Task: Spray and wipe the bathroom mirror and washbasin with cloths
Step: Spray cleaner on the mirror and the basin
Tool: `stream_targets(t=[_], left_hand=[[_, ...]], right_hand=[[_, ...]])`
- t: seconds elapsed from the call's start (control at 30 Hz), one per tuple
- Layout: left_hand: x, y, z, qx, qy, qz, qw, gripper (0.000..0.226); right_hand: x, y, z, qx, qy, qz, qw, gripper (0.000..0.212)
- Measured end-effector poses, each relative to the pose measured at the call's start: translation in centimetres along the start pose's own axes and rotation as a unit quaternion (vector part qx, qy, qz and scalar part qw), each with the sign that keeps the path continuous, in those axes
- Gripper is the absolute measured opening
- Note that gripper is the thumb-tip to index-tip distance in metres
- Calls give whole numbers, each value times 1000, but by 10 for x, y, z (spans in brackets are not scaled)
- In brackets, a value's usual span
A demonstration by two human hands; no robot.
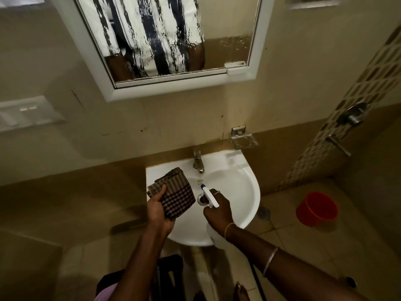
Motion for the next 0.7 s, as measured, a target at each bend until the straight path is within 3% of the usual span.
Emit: stream_targets(t=[0.2,0.5,0.7], left_hand=[[-9,-1,12,9,-12,-6,1000,28],[-16,-6,48,-12,-23,-17,1000,32],[-24,-14,71,-39,-17,-34,999,31]], right_hand=[[-7,-13,-13,27,-25,-22,999,26],[-21,-65,-61,76,-70,-37,994,43],[-45,-142,-102,143,-77,-67,985,29]])
Point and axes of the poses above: each hand's wrist, its own y-axis away from the middle knuckle, its own z-axis out of the palm, x = y × z, the point moved 2 cm from there along -y, towards the middle knuckle, and after that the axes turned 8 degrees about -z, right-handed, at the moved point
